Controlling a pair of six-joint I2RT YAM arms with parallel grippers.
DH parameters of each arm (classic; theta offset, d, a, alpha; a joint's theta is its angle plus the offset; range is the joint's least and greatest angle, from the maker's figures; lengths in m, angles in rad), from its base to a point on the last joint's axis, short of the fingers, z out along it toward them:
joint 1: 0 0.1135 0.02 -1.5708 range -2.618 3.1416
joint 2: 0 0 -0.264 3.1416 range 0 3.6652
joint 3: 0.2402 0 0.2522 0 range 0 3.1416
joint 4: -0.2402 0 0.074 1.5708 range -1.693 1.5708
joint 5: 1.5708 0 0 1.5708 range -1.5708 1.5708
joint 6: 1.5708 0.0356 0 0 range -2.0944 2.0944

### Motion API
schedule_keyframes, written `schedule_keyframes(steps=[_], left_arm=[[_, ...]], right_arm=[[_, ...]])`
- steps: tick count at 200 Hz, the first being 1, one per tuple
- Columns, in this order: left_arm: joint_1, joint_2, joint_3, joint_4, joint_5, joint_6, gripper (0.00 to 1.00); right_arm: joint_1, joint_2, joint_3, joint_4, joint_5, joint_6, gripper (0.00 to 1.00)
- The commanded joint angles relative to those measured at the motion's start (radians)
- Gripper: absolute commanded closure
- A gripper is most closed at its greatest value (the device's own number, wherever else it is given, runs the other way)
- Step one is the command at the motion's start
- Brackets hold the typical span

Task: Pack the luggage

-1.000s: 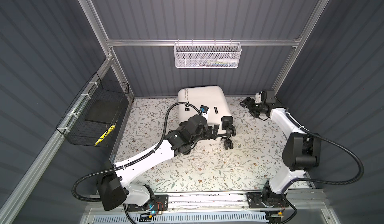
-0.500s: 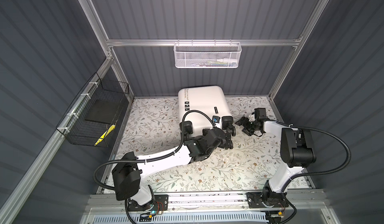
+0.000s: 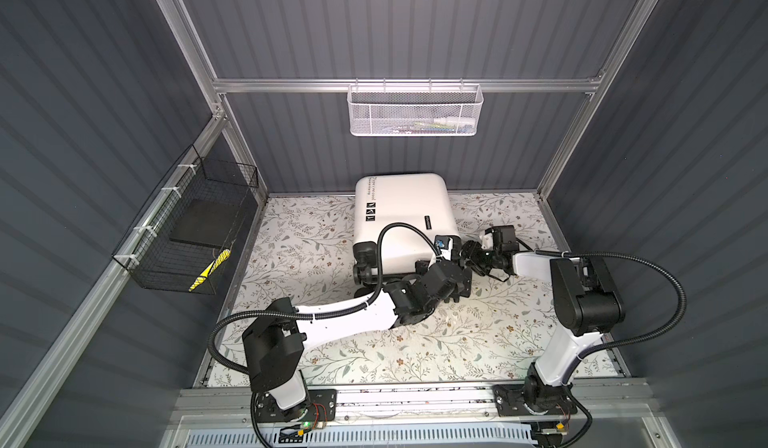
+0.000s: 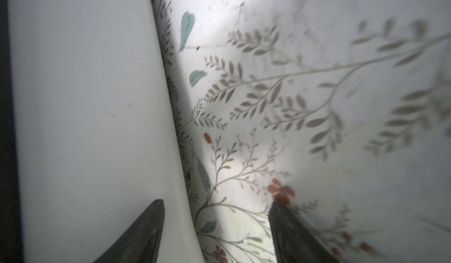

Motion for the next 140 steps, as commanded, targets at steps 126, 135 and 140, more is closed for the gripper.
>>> schedule_keyframes(steps=[126,135,140], left_arm=[[-0.105,-0.06,-0.067,-0.077,-0.247,0.008,0.0],[-0.111,-0.069,-0.078,-0.08,-0.259,0.001,0.0],[-0.112,-0.073,-0.086,-0.08,-0.262,-0.002,0.0]], right_arm=[[0.013,-0.376,-0.122,-0.269,0.399,-0.195,0.01],[0.013,-0.407,-0.129,-0.284,0.426,-0.219,0.01],[0.013,-0.423,-0.134,-0.287,0.433,-0.233,0.01]])
